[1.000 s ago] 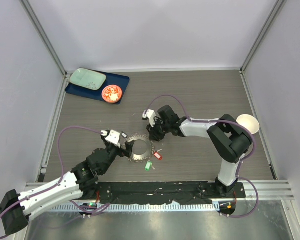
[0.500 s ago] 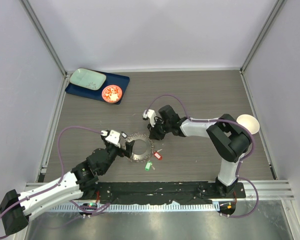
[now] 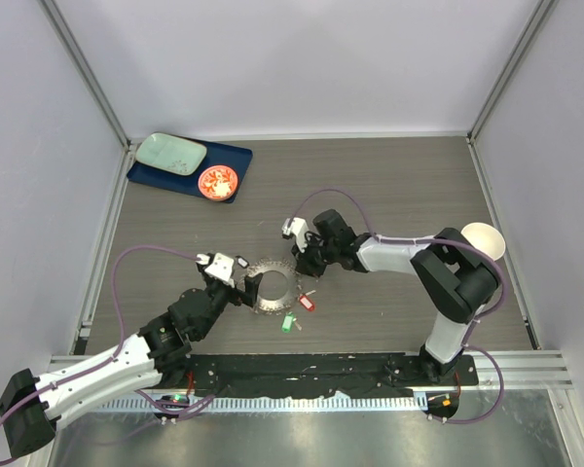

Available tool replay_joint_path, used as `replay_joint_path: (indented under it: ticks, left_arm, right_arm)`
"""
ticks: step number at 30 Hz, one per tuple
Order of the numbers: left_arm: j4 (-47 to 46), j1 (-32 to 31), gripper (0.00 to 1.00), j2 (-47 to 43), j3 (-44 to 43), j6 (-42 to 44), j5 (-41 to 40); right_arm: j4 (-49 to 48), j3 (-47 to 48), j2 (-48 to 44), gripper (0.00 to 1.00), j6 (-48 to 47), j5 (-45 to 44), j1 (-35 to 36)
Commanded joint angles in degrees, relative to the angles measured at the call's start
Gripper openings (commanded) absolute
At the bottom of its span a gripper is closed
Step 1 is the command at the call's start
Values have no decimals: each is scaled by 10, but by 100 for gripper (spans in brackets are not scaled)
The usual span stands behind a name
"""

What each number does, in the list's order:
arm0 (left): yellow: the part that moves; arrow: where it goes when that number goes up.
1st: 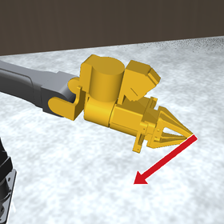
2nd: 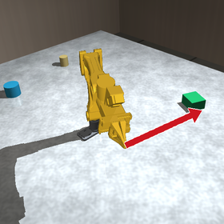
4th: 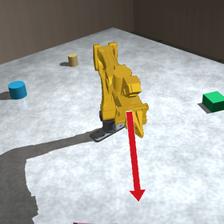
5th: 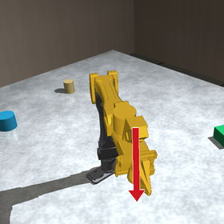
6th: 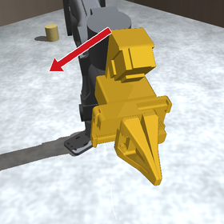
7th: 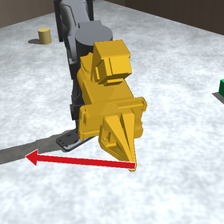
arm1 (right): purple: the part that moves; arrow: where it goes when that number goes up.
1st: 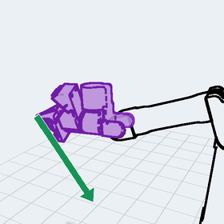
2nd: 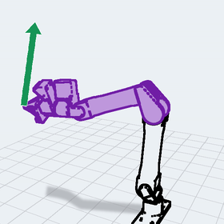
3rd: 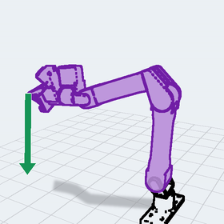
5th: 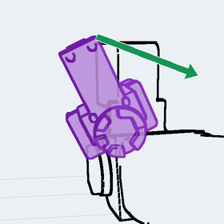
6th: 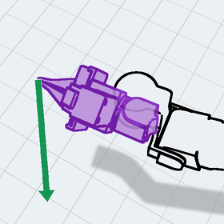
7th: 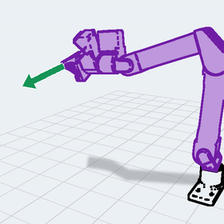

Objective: Put the keys on the keyring

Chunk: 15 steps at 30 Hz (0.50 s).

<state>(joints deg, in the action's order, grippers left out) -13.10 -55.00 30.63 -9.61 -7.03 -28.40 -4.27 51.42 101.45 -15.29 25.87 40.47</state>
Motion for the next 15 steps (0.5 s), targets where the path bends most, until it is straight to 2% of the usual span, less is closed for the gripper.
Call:
replay_joint_path:
  ticks: [1, 5, 8, 15]
  left_arm:
    - [-39, 2, 92, -2, -7, 10, 14]
    - [-70, 2, 91, -19, 9, 26, 62]
    - [-92, 2, 91, -45, 23, 44, 130]
    - [-105, 2, 95, -144, 49, 79, 208]
  right_arm:
    - [-6, -15, -67, 1, -18, -53, 20]
    - [-2, -25, -112, 1, -36, -96, 44]
    - [1, -34, -164, 1, -54, -129, 65]
    - [13, -62, -302, 1, -68, -136, 88]
